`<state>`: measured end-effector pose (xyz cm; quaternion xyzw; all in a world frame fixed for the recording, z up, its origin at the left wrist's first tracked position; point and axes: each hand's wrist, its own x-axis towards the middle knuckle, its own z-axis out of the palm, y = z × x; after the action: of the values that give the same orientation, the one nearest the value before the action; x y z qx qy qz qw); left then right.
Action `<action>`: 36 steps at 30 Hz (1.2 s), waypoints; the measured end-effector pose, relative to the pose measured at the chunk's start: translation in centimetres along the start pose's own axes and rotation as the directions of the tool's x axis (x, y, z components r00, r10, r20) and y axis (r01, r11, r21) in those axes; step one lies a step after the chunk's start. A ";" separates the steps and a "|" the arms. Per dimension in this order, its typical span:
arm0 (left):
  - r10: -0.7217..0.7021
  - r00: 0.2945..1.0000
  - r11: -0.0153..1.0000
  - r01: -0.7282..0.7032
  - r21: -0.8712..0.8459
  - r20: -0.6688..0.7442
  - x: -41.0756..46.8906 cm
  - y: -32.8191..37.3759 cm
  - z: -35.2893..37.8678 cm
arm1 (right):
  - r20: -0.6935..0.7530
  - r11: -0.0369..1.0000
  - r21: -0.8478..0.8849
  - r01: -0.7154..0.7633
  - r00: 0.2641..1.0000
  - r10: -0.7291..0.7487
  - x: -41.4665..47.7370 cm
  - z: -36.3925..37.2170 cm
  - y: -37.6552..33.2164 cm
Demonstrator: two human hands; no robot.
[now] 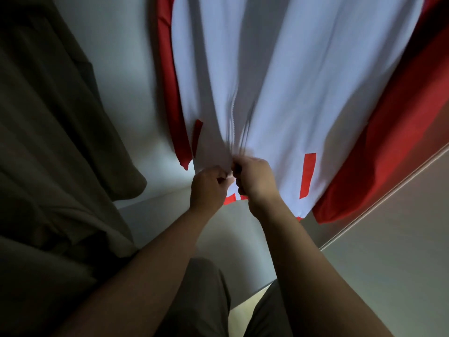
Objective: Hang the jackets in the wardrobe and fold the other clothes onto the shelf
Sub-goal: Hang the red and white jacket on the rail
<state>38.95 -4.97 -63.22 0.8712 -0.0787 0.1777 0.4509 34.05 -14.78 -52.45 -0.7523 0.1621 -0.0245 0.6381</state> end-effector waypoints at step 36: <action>0.293 0.953 0.956 -0.291 -0.033 0.080 8.8 9.1 -6.2 | -0.050 0.965 0.145 0.220 0.975 -0.215 -0.1 -3.8 -11.3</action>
<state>42.93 -4.99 -49.66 0.8519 -0.2275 0.2046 0.4251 35.43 -16.83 -40.79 -0.7150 0.0872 -0.1189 0.6834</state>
